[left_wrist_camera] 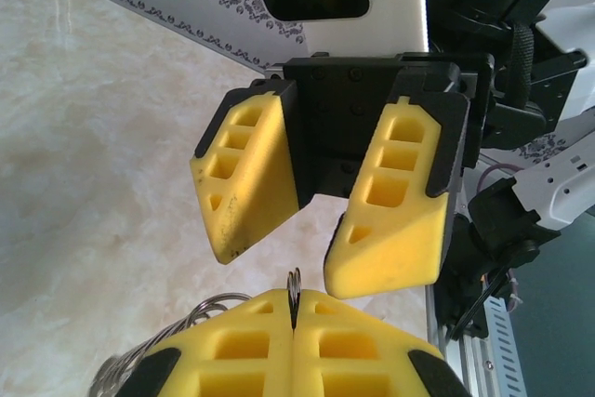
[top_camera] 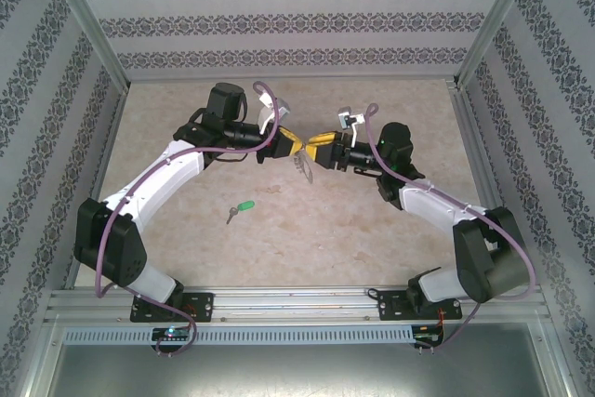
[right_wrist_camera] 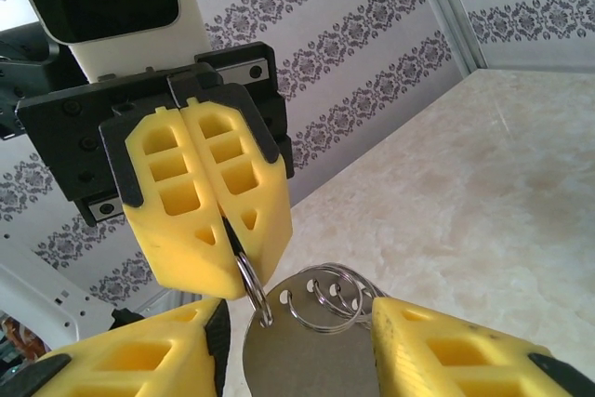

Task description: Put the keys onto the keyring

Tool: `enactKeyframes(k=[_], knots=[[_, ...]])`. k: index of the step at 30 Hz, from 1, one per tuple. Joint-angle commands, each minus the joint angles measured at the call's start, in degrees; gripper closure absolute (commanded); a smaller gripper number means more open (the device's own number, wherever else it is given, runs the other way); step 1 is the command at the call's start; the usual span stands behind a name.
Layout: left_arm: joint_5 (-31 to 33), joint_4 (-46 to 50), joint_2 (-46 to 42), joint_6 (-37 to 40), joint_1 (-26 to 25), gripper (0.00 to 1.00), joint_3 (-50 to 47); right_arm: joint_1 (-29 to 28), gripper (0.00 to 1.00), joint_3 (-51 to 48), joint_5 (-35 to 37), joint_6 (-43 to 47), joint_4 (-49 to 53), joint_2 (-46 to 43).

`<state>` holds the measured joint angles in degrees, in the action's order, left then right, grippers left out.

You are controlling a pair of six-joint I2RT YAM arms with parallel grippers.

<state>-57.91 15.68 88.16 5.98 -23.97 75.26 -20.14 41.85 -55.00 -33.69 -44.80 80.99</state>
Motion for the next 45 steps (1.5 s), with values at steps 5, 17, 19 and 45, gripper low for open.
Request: enactKeyframes(k=[5, 17, 19, 45], knots=[[-3.5, -5.0, 0.5, -1.9, -0.6, 1.0, 1.2, -0.7, 0.61, 2.6, -2.1, -2.2, -5.1, 1.6], [-4.6, -8.1, 0.5, -4.2, -0.6, 1.0, 0.8, -1.2, 0.71, 2.0, -3.2, -3.0, -6.5, 1.2], [-4.8, -8.2, 0.6, -4.4, -0.7, 1.0, 0.8, -1.2, 0.72, 2.1, -3.1, -3.1, -6.5, 1.0], [9.7, -28.2, -8.4, -20.3, 0.9, 0.42, -11.7, 2.0, 1.0, -0.4, 5.5, -7.0, -10.0, 0.7]])
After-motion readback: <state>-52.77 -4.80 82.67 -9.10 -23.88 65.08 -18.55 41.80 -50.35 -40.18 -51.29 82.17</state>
